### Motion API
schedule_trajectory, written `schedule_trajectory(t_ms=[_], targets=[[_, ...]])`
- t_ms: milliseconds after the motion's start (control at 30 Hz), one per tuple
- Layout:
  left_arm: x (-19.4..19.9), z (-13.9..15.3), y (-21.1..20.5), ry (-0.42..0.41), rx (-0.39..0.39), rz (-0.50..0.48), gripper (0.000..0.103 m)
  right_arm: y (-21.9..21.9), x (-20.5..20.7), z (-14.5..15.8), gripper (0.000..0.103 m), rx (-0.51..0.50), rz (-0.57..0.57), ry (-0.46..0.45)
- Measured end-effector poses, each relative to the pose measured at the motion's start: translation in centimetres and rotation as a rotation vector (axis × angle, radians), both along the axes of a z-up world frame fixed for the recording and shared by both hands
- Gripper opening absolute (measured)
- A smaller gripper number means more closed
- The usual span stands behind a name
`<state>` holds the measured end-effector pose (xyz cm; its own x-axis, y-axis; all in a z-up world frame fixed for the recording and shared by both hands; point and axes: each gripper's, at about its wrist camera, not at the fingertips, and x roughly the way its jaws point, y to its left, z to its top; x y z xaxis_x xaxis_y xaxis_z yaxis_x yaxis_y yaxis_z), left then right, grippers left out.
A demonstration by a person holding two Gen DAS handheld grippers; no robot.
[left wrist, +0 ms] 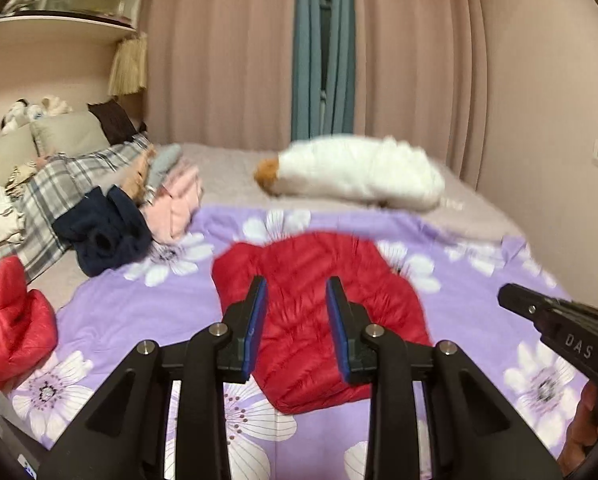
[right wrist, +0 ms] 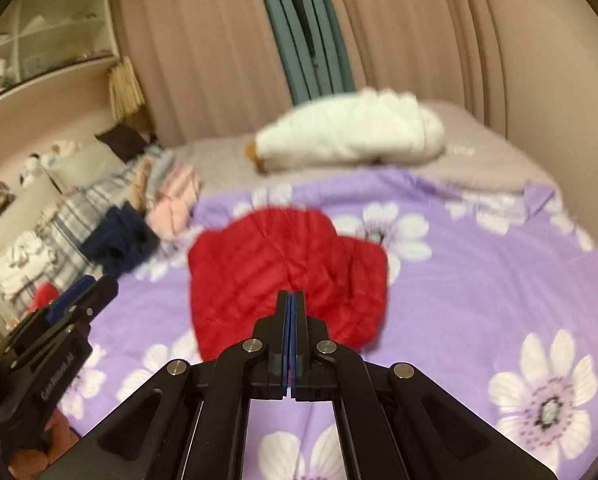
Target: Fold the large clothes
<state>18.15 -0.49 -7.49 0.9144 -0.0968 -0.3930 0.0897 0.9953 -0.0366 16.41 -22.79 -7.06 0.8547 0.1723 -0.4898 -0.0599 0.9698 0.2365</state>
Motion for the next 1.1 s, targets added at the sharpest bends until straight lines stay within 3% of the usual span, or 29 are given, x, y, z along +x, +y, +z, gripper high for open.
schedule_trajectory(t_ms=[100, 167, 267, 333, 367, 400, 467, 567, 800, 900, 1000, 1100], targets=[[-2.7, 2.5, 1.0, -0.040, -0.022, 0.007, 0.053, 0.3, -3.1, 2.7, 0.000, -0.051, -0.032, -0.068], [-4.2, 3.6, 1.8, -0.052, -0.046, 0.024, 0.079, 0.6, -4.7, 3.8, 0.000, -0.090, -0.053, -0.099], [-6.7, 4.6, 3.5, -0.114, -0.176, 0.002, 0.098, 0.5, -6.5, 4.2, 0.000, -0.090, -0.072, -0.107], [-8.3, 4.9, 4.0, -0.166, -0.223, -0.017, 0.103, 0.3, -7.6, 4.2, 0.000, -0.087, -0.088, -0.107], [-8.9, 5.0, 4.0, -0.183, -0.228, -0.030, 0.103, 0.2, -7.7, 4.0, 0.022, -0.095, -0.092, -0.109], [-9.6, 5.1, 3.9, -0.195, -0.223, -0.035, 0.103, 0.2, -7.9, 3.9, 0.067, -0.109, -0.099, -0.118], [-10.3, 5.4, 3.8, -0.217, -0.212, -0.008, 0.103, 0.1, -8.9, 4.0, 0.103, -0.122, -0.138, -0.171], [-10.9, 5.7, 3.8, -0.239, -0.200, 0.017, 0.103, -0.3, -10.6, 4.4, 0.103, -0.078, -0.192, -0.250], [-12.7, 5.5, 4.5, -0.274, -0.198, 0.095, 0.103, -1.1, -13.3, 4.4, 0.103, -0.007, -0.266, -0.291], [-14.1, 3.8, 4.6, -0.271, -0.203, 0.102, 0.103, -1.2, -15.1, 2.8, 0.103, 0.033, -0.294, -0.286], [-15.6, 1.5, 4.7, -0.259, -0.225, 0.111, 0.103, -1.5, -15.7, 1.4, 0.103, 0.087, -0.228, -0.288], [-16.3, 0.5, 4.9, -0.261, -0.232, 0.113, 0.103, -1.3, -15.9, 0.6, 0.103, 0.064, -0.244, -0.278]])
